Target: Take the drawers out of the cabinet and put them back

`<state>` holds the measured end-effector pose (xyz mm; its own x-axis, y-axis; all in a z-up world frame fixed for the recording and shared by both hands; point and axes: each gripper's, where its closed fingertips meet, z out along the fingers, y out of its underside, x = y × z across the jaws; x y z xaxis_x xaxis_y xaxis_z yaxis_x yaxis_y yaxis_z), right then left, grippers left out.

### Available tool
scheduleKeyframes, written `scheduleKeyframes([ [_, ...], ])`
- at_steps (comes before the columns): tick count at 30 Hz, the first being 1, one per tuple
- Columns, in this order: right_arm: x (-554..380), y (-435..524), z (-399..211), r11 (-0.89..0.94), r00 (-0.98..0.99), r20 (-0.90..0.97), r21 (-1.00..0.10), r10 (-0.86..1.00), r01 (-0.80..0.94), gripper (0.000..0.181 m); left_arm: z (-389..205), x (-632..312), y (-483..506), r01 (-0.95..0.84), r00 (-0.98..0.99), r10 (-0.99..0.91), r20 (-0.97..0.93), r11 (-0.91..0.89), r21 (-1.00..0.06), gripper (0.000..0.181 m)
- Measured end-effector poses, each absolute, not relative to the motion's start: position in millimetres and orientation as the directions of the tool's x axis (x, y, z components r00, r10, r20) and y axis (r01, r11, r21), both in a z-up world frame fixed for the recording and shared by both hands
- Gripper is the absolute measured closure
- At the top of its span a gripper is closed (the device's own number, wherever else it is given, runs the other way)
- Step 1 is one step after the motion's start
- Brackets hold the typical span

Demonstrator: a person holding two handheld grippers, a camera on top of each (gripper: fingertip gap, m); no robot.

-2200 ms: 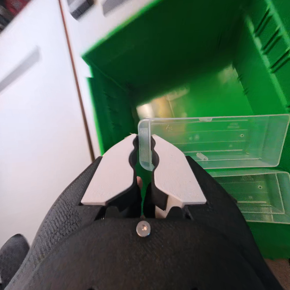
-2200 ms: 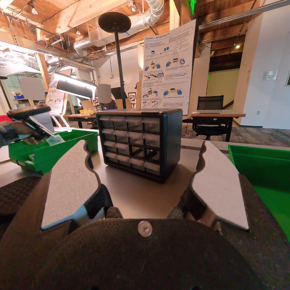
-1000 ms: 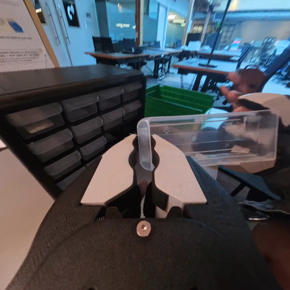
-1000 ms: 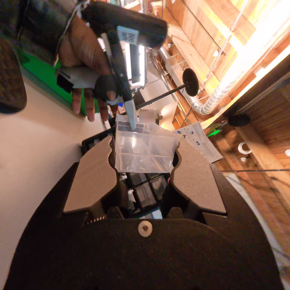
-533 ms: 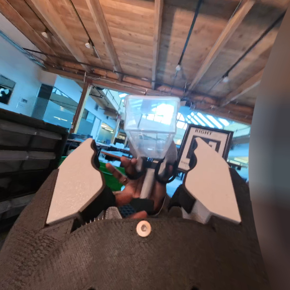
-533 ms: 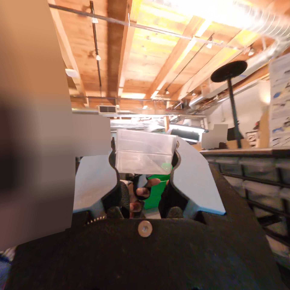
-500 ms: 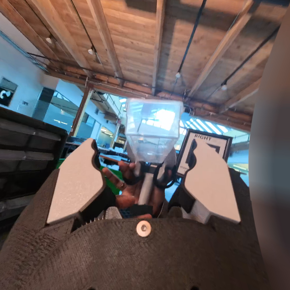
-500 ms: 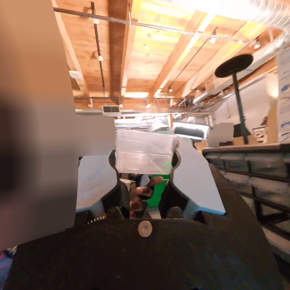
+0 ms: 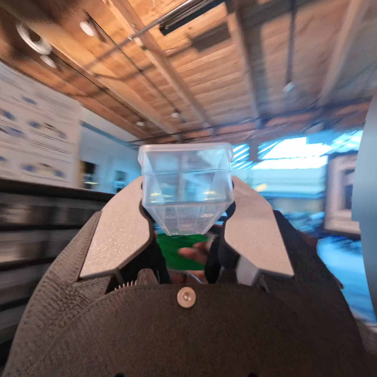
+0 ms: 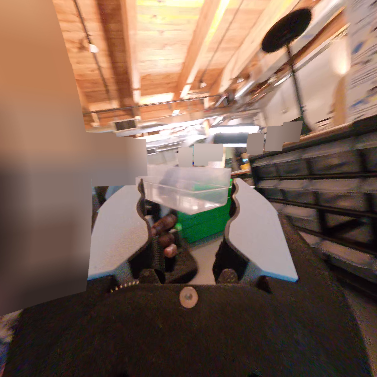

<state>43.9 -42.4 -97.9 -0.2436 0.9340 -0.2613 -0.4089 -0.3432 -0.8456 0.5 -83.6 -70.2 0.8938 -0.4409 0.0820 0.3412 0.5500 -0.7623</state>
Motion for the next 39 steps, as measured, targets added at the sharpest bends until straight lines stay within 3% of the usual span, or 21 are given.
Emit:
scheduleKeyframes([
  [1, 45.4, -33.5, -99.1, -0.275, -0.148, -0.233, -0.86, 0.961, -0.43, 0.097, -72.1, -8.1, -80.2, 0.184, 0.954, -0.298, 0.002, 0.584, -0.791, 0.108],
  [4, 49.6, -22.9, -102.2, -0.042, 0.084, -0.078, -0.929, 0.993, -0.369, 0.1, -76.2, -35.0, -72.5, -0.229, 0.973, 0.094, -0.211, 0.536, -0.813, 0.108],
  [7, 45.1, -37.8, -97.5, 0.196, 0.193, 0.153, -0.953, 0.969, -0.229, 0.1, -79.4, -50.4, -66.3, -0.496, 0.862, 0.34, -0.377, 0.404, -0.769, 0.107],
  [11, 27.3, -68.5, -89.5, 0.425, 0.237, 0.4, -0.903, 0.885, -0.064, 0.115, -88.9, -50.0, -49.3, -0.681, 0.706, 0.456, -0.542, 0.227, -0.696, 0.108],
  [15, 5.0, -73.4, -98.5, 0.553, 0.243, 0.564, -0.825, 0.789, 0.118, 0.113, -92.0, -38.0, -38.9, -0.768, 0.61, 0.472, -0.637, 0.151, -0.623, 0.109],
  [25, -11.0, -63.1, -111.9, 0.632, 0.209, 0.657, -0.754, 0.724, 0.18, 0.137, -100.3, -13.9, -28.6, -0.844, 0.514, 0.436, -0.739, 0.105, -0.525, 0.109],
  [31, 4.0, -55.8, -110.3, 0.674, 0.239, 0.697, -0.716, 0.676, 0.183, 0.138, -116.3, 2.0, -30.4, -0.809, 0.587, 0.235, -0.775, 0.189, -0.556, 0.097],
  [35, 31.7, -45.1, -106.4, 0.753, 0.259, 0.789, -0.611, 0.557, 0.243, 0.138, -112.5, -13.6, -55.1, -0.647, 0.742, 0.034, -0.67, 0.299, -0.701, 0.098],
  [39, 51.7, -31.9, -121.7, 0.84, 0.194, 0.921, -0.389, 0.339, 0.379, 0.138, -73.7, -61.4, -62.4, -0.386, 0.894, -0.122, -0.432, 0.283, -0.878, 0.136],
])
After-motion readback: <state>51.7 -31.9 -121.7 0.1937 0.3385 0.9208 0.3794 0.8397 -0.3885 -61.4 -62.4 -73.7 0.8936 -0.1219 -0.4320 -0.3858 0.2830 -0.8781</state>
